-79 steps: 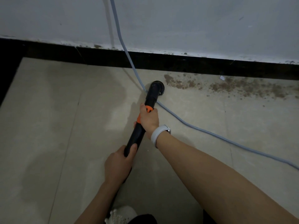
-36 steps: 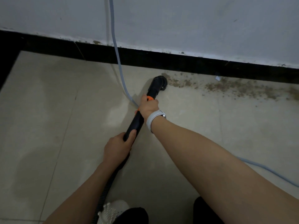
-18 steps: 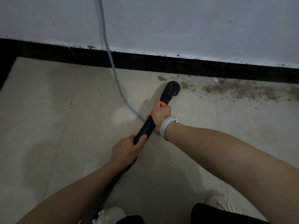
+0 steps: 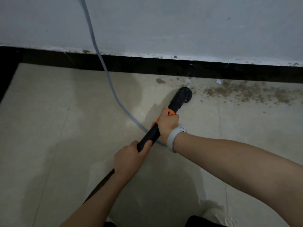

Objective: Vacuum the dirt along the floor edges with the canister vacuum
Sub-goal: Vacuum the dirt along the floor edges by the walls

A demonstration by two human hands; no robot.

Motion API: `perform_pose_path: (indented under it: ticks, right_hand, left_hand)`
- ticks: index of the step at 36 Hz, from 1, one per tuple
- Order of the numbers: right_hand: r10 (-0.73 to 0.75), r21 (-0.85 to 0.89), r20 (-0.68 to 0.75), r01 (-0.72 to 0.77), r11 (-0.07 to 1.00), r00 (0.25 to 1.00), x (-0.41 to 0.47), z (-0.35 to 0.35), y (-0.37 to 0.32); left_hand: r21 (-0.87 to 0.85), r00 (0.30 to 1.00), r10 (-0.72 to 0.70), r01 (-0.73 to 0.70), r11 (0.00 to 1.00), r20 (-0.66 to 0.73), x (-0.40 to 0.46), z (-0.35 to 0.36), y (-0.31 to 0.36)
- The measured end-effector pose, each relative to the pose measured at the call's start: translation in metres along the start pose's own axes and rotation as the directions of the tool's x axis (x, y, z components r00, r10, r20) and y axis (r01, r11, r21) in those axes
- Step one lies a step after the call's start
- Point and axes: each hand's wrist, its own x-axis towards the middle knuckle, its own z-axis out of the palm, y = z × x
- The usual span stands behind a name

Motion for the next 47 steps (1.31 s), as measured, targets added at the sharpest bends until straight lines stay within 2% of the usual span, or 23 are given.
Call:
perform_pose_path:
  ticks: [3,8,17,25,41,47]
  right_hand:
    - [-0.038,0.004,0.042,0.038,0.999,0.998,-0.010,0.013,-0.008]
    - [-0.170,-0.074,0.126,0.180,0.981,0.977,-0.029,0.052,-0.020]
    - [-0.110,-0.262,0.379,0.221,0.939,0.919,-0.036,0.112,-0.033]
    - [-0.045,-0.266,0.361,0.149,0.953,0.931,-0.026,0.117,-0.034]
    - [-0.049,-0.254,0.299,0.129,0.959,0.953,0.002,0.085,-0.035]
    - [-0.053,-0.190,0.272,0.107,0.976,0.961,0.005,0.078,-0.036]
  left_hand:
    - [-0.050,0.999,-0.029,0.027,0.998,-0.041,0.002,-0.003,-0.006]
    - [-0.228,0.980,-0.161,0.132,0.965,-0.114,0.008,-0.011,-0.025]
    - [-0.338,0.940,-0.291,0.220,0.915,-0.176,0.020,-0.028,-0.050]
    - [-0.362,0.951,-0.288,0.231,0.903,-0.111,0.034,-0.022,-0.051]
    - [-0.339,0.977,-0.202,0.167,0.926,-0.071,0.039,-0.014,-0.028]
    - [-0.312,0.984,-0.171,0.146,0.939,-0.054,0.041,-0.009,-0.015]
